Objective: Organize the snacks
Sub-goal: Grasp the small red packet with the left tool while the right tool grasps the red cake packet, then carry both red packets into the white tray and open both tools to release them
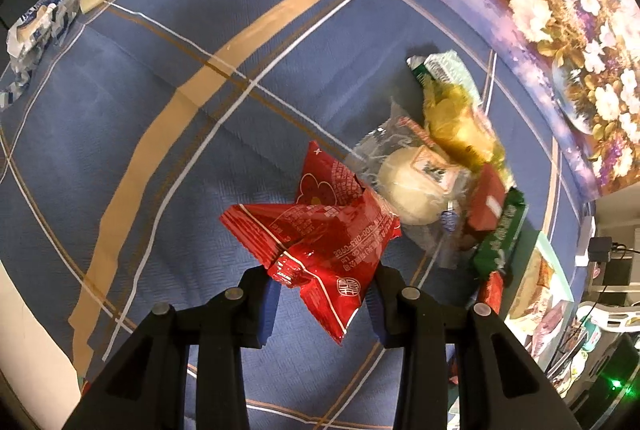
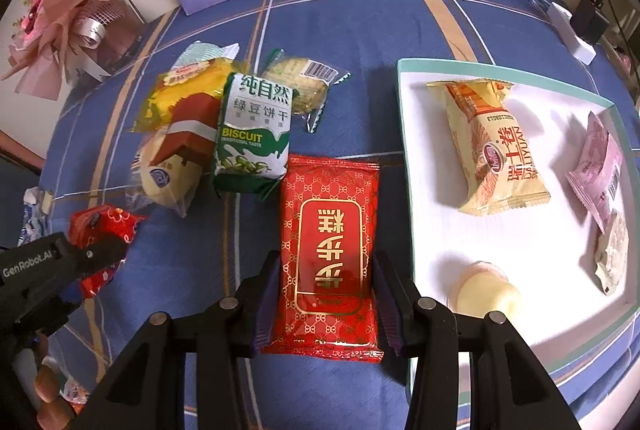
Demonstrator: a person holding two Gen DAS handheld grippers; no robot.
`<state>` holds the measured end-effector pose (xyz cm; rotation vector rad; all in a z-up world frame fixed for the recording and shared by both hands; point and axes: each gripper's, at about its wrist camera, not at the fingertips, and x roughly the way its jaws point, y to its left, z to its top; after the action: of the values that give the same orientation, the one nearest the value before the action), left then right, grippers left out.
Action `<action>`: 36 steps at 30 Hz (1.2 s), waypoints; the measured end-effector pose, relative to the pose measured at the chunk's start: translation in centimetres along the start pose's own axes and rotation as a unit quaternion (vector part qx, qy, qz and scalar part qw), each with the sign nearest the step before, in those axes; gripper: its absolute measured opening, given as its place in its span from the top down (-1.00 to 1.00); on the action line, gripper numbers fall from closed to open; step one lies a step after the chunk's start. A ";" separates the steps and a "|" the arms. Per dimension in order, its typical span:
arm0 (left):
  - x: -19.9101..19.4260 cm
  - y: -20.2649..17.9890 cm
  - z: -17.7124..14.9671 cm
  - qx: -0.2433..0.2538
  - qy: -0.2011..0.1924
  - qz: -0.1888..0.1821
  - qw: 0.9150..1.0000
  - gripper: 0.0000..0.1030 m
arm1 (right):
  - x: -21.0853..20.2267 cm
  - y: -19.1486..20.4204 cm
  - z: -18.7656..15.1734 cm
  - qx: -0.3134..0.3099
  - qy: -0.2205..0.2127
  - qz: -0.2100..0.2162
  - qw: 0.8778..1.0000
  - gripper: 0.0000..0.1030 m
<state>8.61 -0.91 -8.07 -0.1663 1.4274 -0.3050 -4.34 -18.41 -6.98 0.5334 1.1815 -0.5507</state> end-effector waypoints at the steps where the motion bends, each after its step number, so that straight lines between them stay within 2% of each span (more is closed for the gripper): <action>1: -0.4 0.0 -0.1 0.001 -0.004 -0.001 1.000 0.24 | -0.5 -0.3 0.4 0.000 -0.002 0.003 1.000 0.08; 8: -3.4 0.4 -1.1 0.003 -0.032 -0.008 0.999 0.24 | -3.4 -0.8 -0.1 -0.004 -0.023 0.013 1.000 0.08; 18: -5.4 0.5 -1.7 0.006 -0.047 -0.010 0.999 0.24 | -5.1 -1.5 -0.3 0.005 -0.029 0.020 0.999 0.08; 25: -5.0 -2.7 -2.3 0.029 -0.055 -0.011 0.998 0.24 | -5.5 -2.6 0.0 0.015 -0.034 0.025 0.999 0.08; 28: -5.2 -4.5 -3.1 0.049 -0.057 -0.017 0.997 0.24 | -6.9 -3.8 0.2 0.027 -0.053 0.020 0.998 0.08; 33: -5.6 -9.3 -5.6 0.116 -0.058 -0.030 0.991 0.24 | -9.3 -8.3 1.2 0.073 -0.087 -0.004 0.994 0.08; 36: -5.5 -12.8 -7.3 0.162 -0.047 -0.043 0.985 0.24 | -10.1 -11.3 1.6 0.102 -0.092 -0.028 0.990 0.08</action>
<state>-0.60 -10.87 -0.13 0.0236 1.2605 -0.5872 -13.43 -26.68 1.99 0.6115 0.9730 -0.7574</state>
